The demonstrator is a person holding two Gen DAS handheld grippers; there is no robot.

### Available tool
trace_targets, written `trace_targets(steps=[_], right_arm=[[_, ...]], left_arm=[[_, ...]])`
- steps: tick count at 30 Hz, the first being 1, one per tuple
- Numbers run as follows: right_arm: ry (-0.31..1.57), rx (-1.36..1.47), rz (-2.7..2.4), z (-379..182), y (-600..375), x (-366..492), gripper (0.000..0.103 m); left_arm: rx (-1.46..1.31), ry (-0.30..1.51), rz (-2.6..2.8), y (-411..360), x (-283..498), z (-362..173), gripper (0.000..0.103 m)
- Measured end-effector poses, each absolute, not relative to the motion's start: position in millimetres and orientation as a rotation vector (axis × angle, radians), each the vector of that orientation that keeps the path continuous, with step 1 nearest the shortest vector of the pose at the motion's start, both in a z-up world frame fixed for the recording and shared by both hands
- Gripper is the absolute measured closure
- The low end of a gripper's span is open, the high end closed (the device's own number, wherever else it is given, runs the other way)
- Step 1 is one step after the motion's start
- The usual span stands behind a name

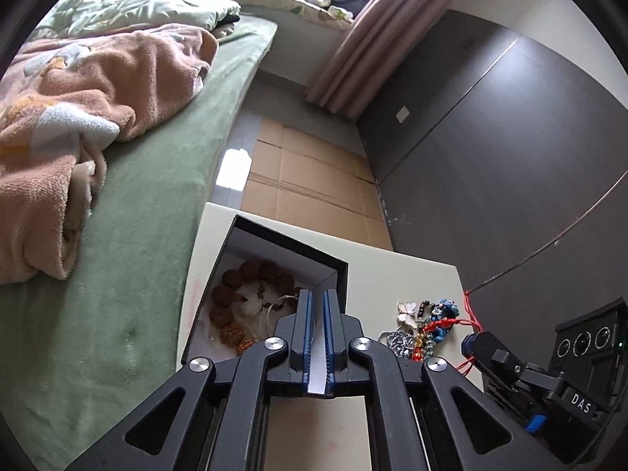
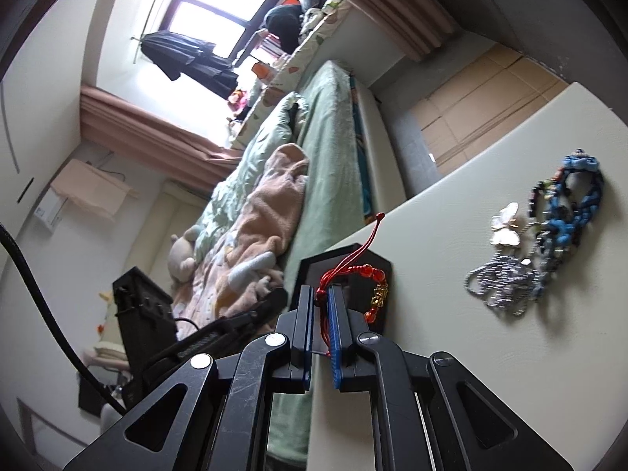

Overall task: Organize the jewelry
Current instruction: 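Move the silver ring over the black box and open the left tool, then lower the red string bracelet into the black box and open the right tool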

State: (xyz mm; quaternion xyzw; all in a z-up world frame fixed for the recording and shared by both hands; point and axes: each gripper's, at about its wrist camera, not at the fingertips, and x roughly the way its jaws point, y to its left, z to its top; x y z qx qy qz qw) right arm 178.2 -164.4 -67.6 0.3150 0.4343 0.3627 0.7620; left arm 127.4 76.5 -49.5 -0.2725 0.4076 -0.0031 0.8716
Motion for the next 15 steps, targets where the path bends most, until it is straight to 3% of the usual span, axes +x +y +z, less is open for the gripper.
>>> trace_targets(steps=[4, 5, 15], right_arm=[[0.934, 0.699, 0.822, -66, -152, 178, 0.094], [0.933, 0.702, 0.828, -66, -150, 179, 0.094], [0.958, 0.718, 0.898, -76, -115, 186, 0.094]], left_arm=[[-0.581, 0.82, 0.012, 81, 120, -44, 0.037], [-0.584, 0.8, 0.021, 83, 117, -41, 0.031], [-0.576, 0.769, 0.114, 107, 106, -33, 0.028]])
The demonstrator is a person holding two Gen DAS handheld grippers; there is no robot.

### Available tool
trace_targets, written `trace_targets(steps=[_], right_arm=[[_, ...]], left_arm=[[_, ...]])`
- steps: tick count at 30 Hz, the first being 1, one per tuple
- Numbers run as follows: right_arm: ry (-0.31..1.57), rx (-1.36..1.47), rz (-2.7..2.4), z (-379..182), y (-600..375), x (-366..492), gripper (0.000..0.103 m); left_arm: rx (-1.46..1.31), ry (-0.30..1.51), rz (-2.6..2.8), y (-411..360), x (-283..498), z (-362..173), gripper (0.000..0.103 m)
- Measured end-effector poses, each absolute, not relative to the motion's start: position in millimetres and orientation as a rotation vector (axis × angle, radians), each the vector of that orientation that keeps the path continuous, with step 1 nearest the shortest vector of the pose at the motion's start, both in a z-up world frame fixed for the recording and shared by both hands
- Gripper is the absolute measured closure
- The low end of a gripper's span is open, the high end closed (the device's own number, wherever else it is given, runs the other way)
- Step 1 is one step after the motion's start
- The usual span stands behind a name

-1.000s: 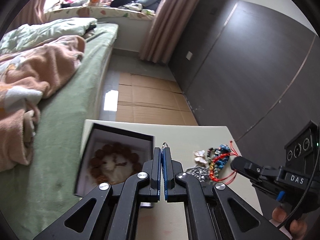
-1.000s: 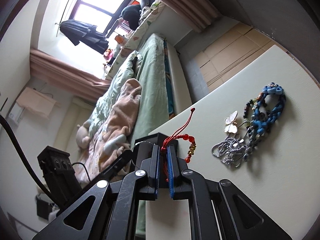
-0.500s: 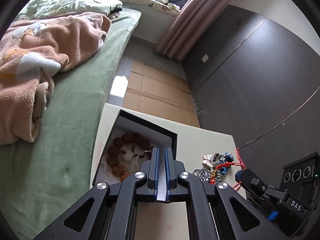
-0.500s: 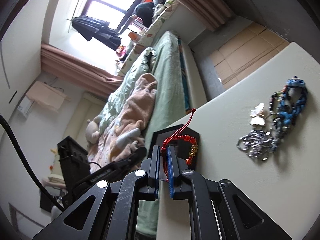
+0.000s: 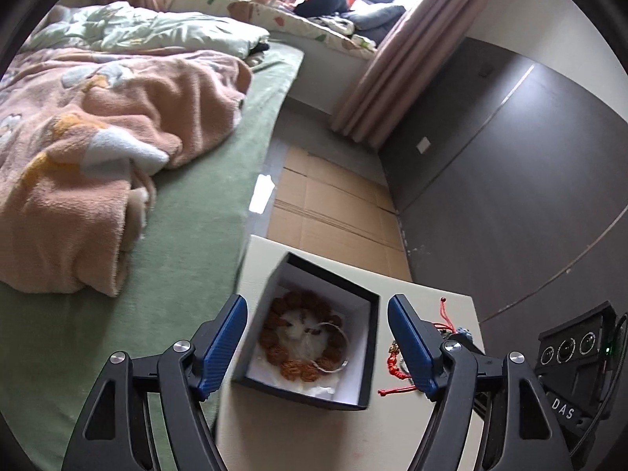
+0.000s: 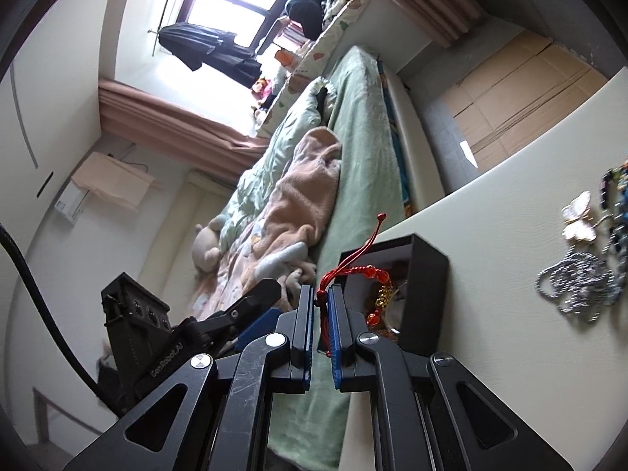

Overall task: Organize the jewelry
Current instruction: 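Lower the red string bracelet into the black box and open the right tool, then grasp the butterfly pendant chain with the left tool while the right grasps blue beads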

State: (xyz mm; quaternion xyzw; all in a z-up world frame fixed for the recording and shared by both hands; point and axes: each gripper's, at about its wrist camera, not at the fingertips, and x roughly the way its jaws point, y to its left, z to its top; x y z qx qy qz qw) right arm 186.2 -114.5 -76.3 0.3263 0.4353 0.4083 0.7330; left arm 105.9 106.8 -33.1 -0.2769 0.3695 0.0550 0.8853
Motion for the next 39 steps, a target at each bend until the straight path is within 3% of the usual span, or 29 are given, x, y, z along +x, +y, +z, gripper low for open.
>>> trace_targets(steps=[3, 4, 5, 7, 31, 39], right_arm=[[0.965, 0.706, 0.927, -78, -99, 186, 0.09], [0.983, 0.694, 0.938, -79, -95, 187, 0.07], [1.008, 0.683, 0.94, -81, -91, 188, 0.041], [1.004, 0.685, 0.901, -82, -95, 188, 0.03], [0.879, 0.669, 0.651, -52, -212, 180, 0.03], [0.923, 0.642, 0.511, -56, -251, 184, 0.03]], left_arm=[[-0.596, 0.757, 0.139, 116, 103, -34, 0.028], [-0.602, 0.752, 0.145, 118, 102, -35, 0.028], [-0.607, 0.748, 0.15, 119, 102, -35, 0.028], [-0.61, 0.749, 0.16, 120, 101, -37, 0.028], [-0.455, 0.777, -0.025, 31, 111, -38, 0.028], [-0.343, 0.829, -0.082, -13, 124, -42, 0.028]])
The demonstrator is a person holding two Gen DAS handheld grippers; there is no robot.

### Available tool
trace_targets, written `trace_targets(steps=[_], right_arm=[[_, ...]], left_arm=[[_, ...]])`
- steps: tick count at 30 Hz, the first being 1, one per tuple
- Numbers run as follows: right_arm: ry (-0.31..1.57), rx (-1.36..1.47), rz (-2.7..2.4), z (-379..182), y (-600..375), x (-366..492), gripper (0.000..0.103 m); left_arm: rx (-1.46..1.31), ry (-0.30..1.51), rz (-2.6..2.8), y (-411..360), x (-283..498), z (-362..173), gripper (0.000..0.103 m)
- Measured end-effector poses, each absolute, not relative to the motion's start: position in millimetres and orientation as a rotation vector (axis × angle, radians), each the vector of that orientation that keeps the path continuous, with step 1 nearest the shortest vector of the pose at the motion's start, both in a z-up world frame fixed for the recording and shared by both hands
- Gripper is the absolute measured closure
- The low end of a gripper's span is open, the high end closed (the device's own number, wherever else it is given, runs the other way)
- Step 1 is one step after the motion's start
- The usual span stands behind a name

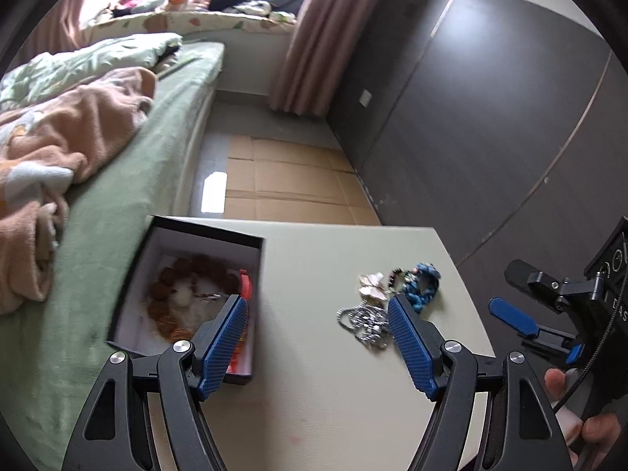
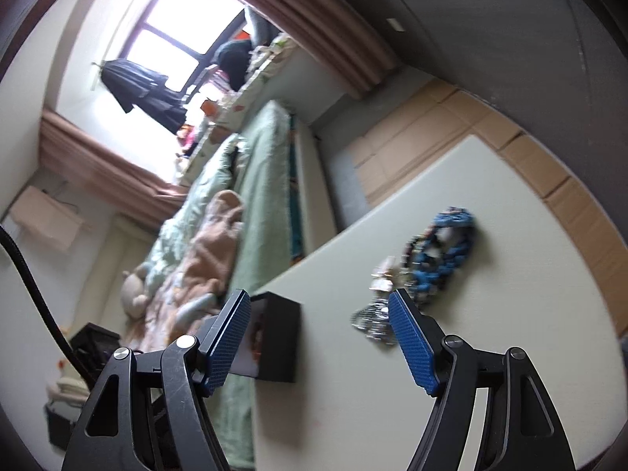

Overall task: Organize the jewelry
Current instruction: 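Grasp the butterfly pendant chain with the left tool while the right grasps blue beads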

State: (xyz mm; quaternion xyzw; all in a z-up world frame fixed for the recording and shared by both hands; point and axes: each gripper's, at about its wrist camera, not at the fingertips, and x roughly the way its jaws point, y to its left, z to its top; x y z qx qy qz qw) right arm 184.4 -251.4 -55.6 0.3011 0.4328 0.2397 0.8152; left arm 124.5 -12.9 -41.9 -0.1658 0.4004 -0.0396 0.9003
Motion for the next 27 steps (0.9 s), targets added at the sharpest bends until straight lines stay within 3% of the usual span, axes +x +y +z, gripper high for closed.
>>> trace_targets(steps=[3, 9, 11, 18, 27], right_arm=[[0.956, 0.648, 0.478, -62, -259, 187, 0.019], [0.991, 0.69, 0.435, -71, -279, 192, 0.016], [1.006, 0.69, 0.409, -74, -283, 194, 0.009], [1.085, 0.719, 0.244, -100, -312, 209, 0.009], [1.11, 0.841, 0.199, -116, -330, 224, 0.012]], left_arm=[[-0.35, 0.853, -0.109, -22, 131, -47, 0.028], [-0.323, 0.892, -0.126, -41, 150, -58, 0.028], [-0.325, 0.901, -0.135, -47, 155, -62, 0.028], [-0.291, 0.93, -0.158, -71, 177, -78, 0.028], [-0.235, 0.955, -0.172, -88, 203, -96, 0.042]])
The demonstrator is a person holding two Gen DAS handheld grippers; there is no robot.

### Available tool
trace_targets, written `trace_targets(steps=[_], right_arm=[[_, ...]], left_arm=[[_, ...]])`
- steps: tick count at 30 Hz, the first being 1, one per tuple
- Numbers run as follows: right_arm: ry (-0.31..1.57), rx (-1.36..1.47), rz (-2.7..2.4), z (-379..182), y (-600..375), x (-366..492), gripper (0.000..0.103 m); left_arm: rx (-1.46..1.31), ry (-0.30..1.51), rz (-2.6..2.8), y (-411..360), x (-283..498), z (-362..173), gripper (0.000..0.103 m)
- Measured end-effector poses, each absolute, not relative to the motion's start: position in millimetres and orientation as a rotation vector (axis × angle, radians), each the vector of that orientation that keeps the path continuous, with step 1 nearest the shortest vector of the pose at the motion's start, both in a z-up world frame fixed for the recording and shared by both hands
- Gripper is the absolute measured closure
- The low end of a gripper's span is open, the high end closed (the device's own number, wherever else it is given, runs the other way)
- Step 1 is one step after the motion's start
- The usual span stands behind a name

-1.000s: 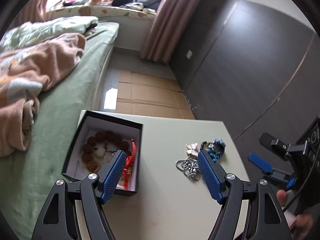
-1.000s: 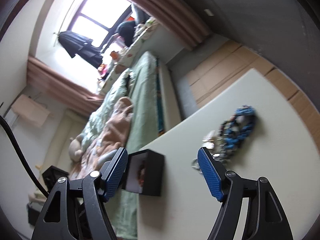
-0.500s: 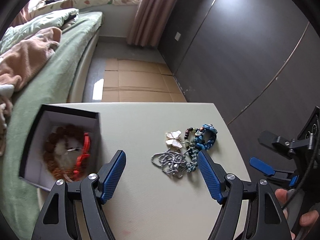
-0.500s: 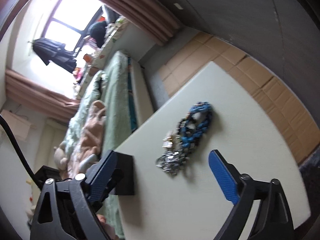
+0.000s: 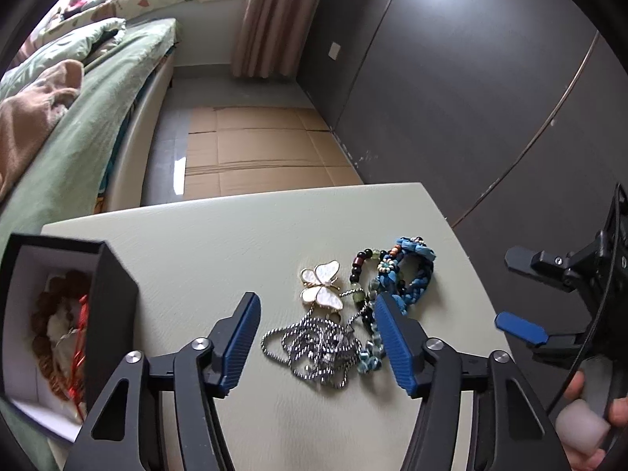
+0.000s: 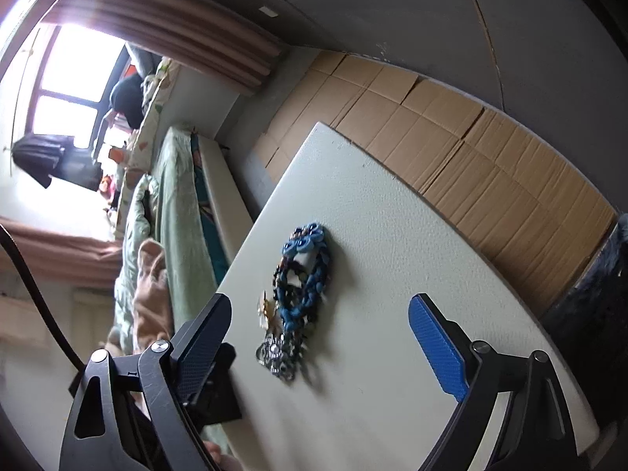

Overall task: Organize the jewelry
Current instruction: 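Grasp the butterfly pendant chain with the left tool while the right grasps blue beads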

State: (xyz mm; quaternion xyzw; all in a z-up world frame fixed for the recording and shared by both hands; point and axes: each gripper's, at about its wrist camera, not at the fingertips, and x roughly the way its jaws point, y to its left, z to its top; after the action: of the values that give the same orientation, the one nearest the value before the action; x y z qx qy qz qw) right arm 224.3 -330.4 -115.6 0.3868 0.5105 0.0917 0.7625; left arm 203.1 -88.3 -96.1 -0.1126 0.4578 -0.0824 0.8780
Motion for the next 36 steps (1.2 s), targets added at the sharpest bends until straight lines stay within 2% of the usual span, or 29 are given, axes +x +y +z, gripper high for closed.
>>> trace_targets(steps=[5, 16, 18, 19, 25, 27, 29, 36], right_arm=[[1.094, 0.777, 0.17, -108, -325, 236, 0.019], [1.11, 0.725, 0.166, -109, -314, 254, 0.02], [1.117, 0.717, 0.168, -111, -312, 255, 0.02], [1.119, 0.712, 0.17, -111, -310, 255, 0.02], [1.126, 0.664, 0.184, -111, -301, 256, 0.02], [1.127, 0.652, 0.191, -111, -297, 256, 0.023], [1.132, 0.64, 0.203, -112, -295, 258, 0.032], [1.122, 0.581, 0.191, -115, -284, 265, 0.033]], left_arm=[[-0.193, 0.987, -0.183, -97, 218, -109, 0.051], [-0.131, 0.997, -0.174, -110, 237, -124, 0.055], [-0.097, 0.996, -0.158, -113, 235, -125, 0.073], [-0.071, 0.996, -0.148, -115, 234, -124, 0.076], [-0.124, 1.015, -0.168, -102, 232, -124, 0.077], [-0.137, 1.012, -0.158, -96, 231, -122, 0.077], [-0.154, 1.005, -0.156, -90, 230, -117, 0.077], [-0.193, 0.969, -0.148, -75, 225, -102, 0.077]])
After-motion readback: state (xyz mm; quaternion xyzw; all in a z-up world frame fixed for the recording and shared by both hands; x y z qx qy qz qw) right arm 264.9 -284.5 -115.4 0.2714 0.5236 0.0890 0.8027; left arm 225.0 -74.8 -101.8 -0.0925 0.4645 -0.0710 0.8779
